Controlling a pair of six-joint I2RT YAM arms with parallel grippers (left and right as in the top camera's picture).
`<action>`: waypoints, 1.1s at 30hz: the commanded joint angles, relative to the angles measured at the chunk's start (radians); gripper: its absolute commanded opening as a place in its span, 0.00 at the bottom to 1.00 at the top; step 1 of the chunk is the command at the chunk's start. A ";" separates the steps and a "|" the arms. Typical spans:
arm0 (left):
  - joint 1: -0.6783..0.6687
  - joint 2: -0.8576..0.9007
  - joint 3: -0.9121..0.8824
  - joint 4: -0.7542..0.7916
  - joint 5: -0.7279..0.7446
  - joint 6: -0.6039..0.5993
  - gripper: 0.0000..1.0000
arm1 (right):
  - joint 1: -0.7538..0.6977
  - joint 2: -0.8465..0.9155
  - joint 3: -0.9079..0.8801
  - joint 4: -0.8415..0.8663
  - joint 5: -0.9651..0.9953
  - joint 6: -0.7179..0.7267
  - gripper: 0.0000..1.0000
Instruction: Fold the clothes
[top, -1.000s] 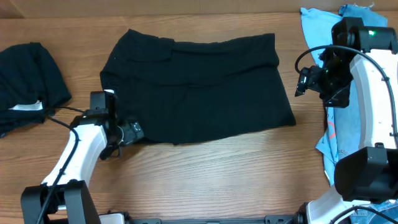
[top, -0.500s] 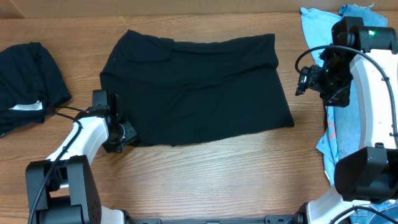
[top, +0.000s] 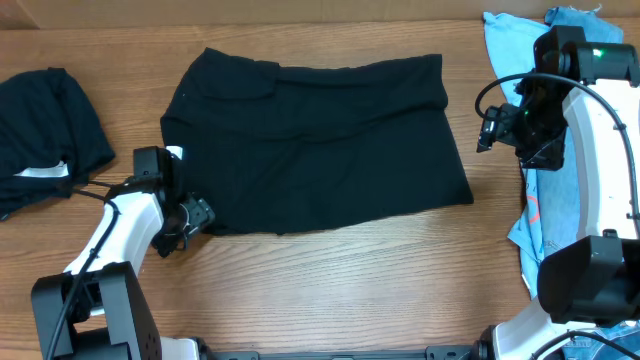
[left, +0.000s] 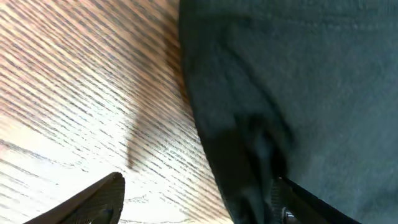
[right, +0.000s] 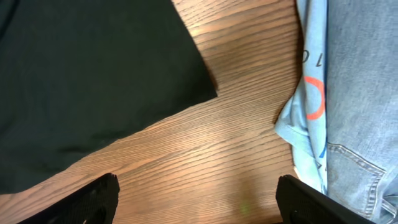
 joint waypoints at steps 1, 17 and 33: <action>0.004 -0.019 -0.010 0.005 -0.026 -0.039 0.79 | 0.003 -0.029 -0.002 0.006 0.012 0.001 0.85; 0.003 -0.019 -0.115 0.183 0.160 -0.012 0.35 | 0.003 -0.029 -0.002 0.006 0.011 0.001 0.85; 0.006 -0.163 0.118 -0.113 0.258 0.169 0.04 | 0.003 -0.029 -0.225 0.118 -0.106 0.005 0.85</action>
